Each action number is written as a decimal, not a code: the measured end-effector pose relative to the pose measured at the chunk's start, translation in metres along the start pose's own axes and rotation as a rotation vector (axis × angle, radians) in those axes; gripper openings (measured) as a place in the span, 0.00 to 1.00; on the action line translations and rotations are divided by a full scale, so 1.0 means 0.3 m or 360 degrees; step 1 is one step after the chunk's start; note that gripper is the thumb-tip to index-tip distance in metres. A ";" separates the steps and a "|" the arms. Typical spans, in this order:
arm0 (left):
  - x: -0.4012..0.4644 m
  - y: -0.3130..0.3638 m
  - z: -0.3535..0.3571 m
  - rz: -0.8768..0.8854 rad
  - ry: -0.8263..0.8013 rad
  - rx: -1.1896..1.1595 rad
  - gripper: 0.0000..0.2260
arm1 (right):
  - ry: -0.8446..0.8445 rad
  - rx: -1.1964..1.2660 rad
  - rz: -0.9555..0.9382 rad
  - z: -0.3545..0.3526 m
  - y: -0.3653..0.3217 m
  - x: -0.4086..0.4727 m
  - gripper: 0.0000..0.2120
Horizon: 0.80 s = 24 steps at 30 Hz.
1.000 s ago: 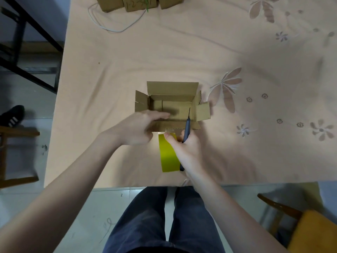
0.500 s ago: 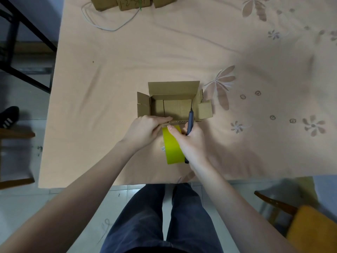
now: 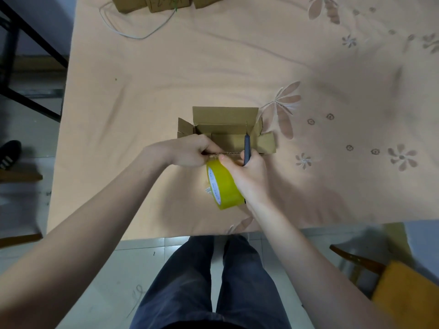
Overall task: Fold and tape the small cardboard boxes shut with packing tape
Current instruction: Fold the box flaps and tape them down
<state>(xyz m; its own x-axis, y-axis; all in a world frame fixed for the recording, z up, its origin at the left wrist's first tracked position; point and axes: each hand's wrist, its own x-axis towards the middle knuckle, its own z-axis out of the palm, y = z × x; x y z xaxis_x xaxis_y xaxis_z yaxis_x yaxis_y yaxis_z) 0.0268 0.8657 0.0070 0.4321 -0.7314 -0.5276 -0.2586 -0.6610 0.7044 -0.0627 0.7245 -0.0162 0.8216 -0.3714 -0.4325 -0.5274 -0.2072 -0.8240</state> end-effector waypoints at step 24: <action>0.057 0.001 0.095 0.0014 0.0846 0.0249 0.14 | -0.0378 -0.0118 -0.0114 -0.096 0.024 -0.041 0.20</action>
<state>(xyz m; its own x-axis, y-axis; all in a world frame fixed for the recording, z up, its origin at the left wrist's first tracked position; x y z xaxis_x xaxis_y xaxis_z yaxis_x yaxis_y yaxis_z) 0.0096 0.8482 -0.0154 0.7954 -0.5784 -0.1812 -0.3720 -0.7019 0.6075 -0.0828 0.7014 -0.0062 0.8805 -0.1321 -0.4552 -0.4734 -0.2946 -0.8302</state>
